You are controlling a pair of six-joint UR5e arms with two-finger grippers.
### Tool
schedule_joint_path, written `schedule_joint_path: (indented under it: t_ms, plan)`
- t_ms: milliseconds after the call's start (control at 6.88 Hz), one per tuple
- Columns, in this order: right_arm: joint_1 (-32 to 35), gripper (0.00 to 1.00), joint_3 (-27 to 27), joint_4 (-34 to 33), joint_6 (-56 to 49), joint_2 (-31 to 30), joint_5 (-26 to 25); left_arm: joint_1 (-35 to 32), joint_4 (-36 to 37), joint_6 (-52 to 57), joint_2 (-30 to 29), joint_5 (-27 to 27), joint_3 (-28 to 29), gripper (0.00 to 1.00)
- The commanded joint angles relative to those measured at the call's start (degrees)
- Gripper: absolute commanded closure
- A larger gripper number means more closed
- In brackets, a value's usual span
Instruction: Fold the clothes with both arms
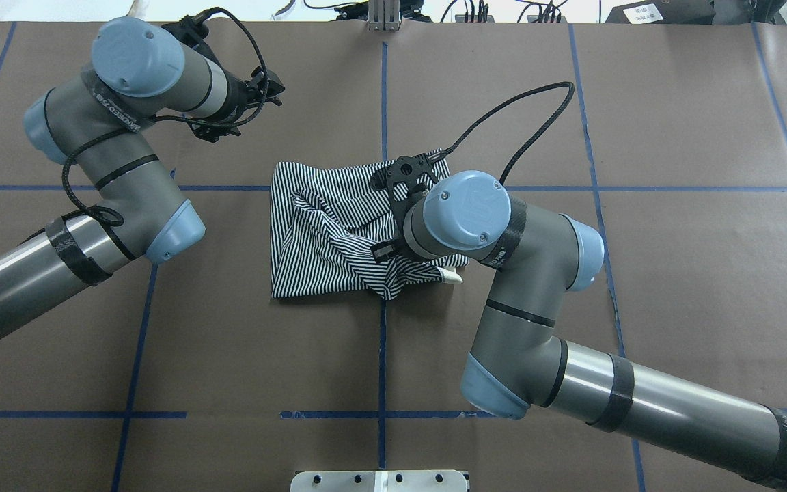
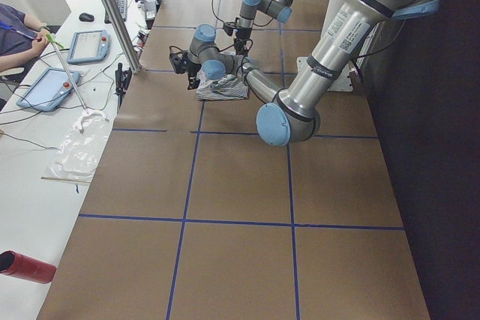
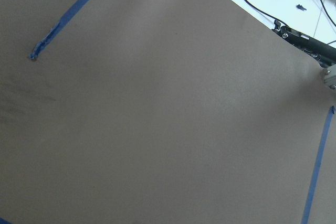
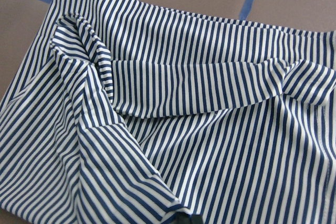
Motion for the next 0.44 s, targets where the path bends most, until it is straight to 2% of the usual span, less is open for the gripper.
schedule_joint_path:
  t_ms: [0,291]
  plan:
    - [0.75,1.00,-1.46,0.06,0.06,1.07,-1.61,3.47,-0.44,-0.72,0.17,0.26,0.12,0.23]
    - [1.01,1.00,-3.40,0.15,0.06,2.49,-1.62,7.34,-0.35,-2.74,0.09,0.61,0.38,0.30]
